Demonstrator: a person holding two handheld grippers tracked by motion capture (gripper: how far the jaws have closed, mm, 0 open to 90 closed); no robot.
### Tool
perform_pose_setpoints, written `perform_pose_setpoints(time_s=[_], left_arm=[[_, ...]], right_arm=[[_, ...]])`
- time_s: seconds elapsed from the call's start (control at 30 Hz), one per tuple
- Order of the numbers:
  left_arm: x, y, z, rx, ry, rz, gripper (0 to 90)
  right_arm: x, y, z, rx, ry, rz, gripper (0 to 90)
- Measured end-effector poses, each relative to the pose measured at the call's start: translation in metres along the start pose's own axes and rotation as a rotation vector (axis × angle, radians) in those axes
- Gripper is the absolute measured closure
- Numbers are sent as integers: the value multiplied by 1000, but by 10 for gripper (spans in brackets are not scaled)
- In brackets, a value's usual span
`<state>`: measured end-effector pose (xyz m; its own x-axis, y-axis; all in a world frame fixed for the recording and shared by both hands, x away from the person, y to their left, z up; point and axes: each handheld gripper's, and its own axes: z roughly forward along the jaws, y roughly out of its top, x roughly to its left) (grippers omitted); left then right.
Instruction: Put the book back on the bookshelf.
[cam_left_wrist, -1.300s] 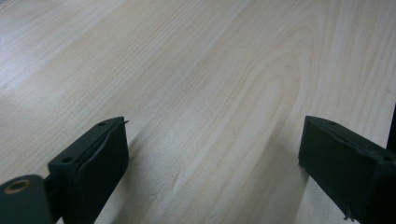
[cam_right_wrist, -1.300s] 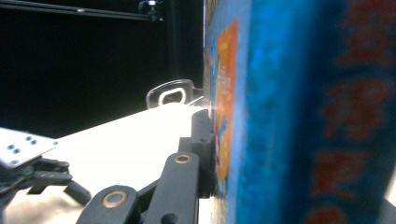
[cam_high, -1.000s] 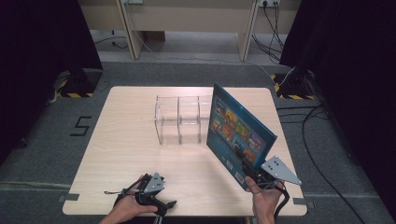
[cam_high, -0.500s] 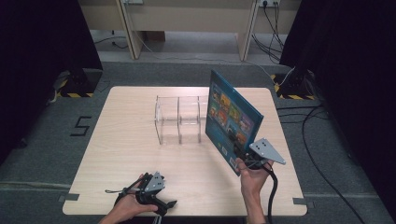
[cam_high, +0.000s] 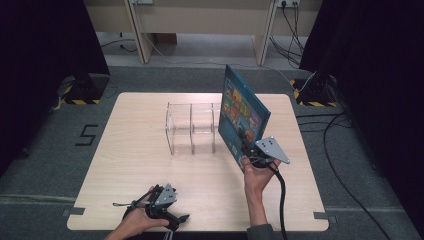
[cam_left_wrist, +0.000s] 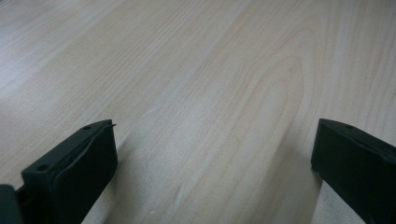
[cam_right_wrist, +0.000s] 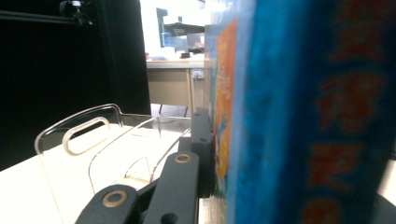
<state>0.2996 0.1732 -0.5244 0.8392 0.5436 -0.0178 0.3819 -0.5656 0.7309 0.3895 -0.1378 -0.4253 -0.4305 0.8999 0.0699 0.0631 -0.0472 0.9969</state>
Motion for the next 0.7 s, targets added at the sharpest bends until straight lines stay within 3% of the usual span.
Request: perform_pose_setpoints(time_s=[0.17, 0.7], left_arm=[[0, 0, 0, 0, 0, 0, 0], [0, 0, 0, 1, -1, 2, 0]], right_arm=[[4, -8, 12, 8, -30, -23, 831], [3, -24, 32, -12, -86, 39, 831]])
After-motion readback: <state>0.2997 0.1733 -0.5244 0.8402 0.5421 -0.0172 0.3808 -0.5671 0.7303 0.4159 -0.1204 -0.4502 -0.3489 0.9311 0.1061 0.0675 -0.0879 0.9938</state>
